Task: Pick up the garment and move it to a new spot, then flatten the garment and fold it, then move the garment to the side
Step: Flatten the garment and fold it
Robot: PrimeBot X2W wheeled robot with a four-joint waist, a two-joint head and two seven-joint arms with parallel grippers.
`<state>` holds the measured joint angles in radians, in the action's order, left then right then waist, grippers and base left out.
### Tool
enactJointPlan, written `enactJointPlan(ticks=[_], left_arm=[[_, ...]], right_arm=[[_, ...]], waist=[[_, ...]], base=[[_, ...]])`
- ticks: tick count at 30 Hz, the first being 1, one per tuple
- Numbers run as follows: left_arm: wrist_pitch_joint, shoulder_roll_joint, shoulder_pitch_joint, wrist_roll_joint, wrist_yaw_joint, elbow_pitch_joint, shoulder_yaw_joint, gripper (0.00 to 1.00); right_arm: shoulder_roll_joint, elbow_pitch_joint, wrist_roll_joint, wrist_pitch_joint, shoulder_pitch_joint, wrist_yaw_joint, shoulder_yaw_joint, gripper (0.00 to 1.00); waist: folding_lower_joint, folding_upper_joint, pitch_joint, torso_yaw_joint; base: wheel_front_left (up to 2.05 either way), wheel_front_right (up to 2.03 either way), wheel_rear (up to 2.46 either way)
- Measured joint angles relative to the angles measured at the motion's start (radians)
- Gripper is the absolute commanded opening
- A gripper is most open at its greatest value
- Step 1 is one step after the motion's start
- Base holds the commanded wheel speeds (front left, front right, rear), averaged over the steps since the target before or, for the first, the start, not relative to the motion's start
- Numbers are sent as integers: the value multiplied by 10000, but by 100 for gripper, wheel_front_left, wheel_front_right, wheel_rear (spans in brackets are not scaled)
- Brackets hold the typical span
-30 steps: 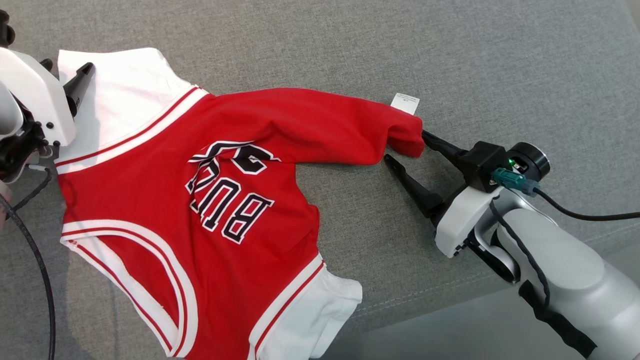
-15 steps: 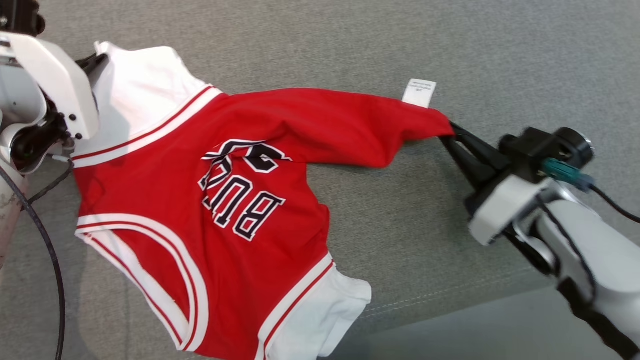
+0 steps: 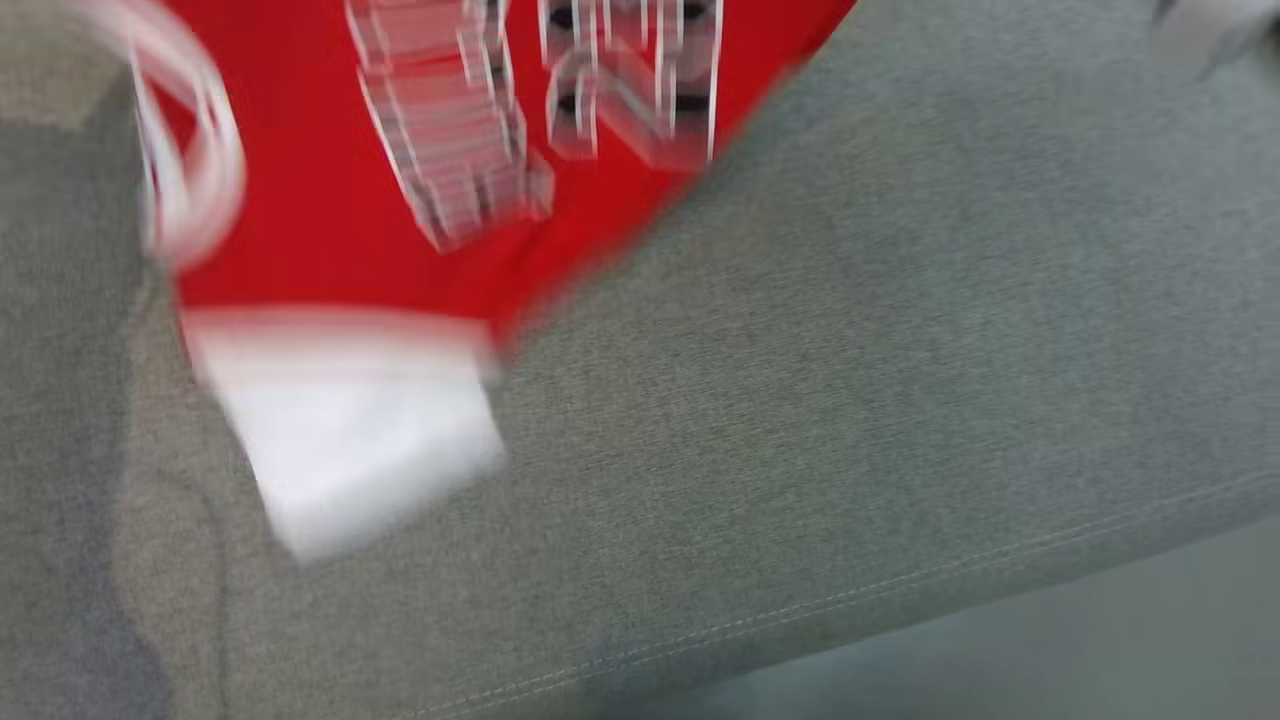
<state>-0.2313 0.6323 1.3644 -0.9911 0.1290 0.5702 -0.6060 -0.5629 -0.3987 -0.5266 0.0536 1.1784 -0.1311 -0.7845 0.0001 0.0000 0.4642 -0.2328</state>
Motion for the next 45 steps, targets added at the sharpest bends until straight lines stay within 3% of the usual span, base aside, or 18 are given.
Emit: enactJointPlan(ticks=[3, 6, 9, 12, 14, 20, 24, 30, 35, 39, 45], left_arm=[[3026, -17, 2548, 1674, -134, 395, 608, 0], [3321, -161, 4505, 2591, -142, 566, 324, 0], [3708, -466, 4666, 2694, -94, 581, 13, 0], [3806, -639, 2748, 2171, -86, 353, -165, 0], [4019, -533, 1525, 2023, -349, 102, -255, 0], [4767, -619, -3021, 1335, -1707, -1014, 73, 0], [4801, -642, -5673, 1442, -2629, -2470, 696, 0], [4874, -449, -8878, 2704, -4186, -5710, 2357, 0], [4872, -472, -11733, 3129, -5275, -7507, 2803, 0], [4815, -729, -13016, 3170, -5664, -8337, 2243, 0], [4429, -1607, -13679, 3028, -5703, -8341, 1051, 0]], right_arm=[[692, -1678, 146, 995, 2983, 2, 1593, 0], [886, -2021, 614, 1453, 4574, 8, 1567, 0], [915, -1962, 713, 1572, 4640, 6, 675, 0], [974, -1597, 577, 1593, 3236, 0, -725, 0], [805, -1476, 374, 1595, 2509, 2, -1218, 0], [481, -1394, -621, 1580, 170, 2, -2276, 0], [238, -1313, -1218, 1582, -1397, 2, -2587, 0], [-274, -899, -1212, 1848, -2778, 2, -1831, 0], [-374, -520, -686, 1935, -4017, 2, -1032, 0], [-387, -324, -433, 1914, -5090, 2, -449, 0], [-268, 38, 50, 1526, -6643, 2, 788, 0]], waist=[[0, 0, -380, -193], [-1, 1, -611, -252], [0, 0, -576, -48], [-1, 0, -416, 390], [0, 0, -271, 578], [0, 0, 74, 1119], [0, 0, -66, 1324], [0, 0, -503, 1394], [-1, 0, -928, 1507], [-1, 0, -1200, 1790], [0, 0, -1619, 2286]], base=[[0, 0, 0], [0, 0, 0], [0, 0, 0], [0, 0, 0], [0, 0, 0], [0, 0, 0], [0, 0, 0], [0, 0, 0], [0, 0, 0], [0, 0, 0], [0, 0, 0]])
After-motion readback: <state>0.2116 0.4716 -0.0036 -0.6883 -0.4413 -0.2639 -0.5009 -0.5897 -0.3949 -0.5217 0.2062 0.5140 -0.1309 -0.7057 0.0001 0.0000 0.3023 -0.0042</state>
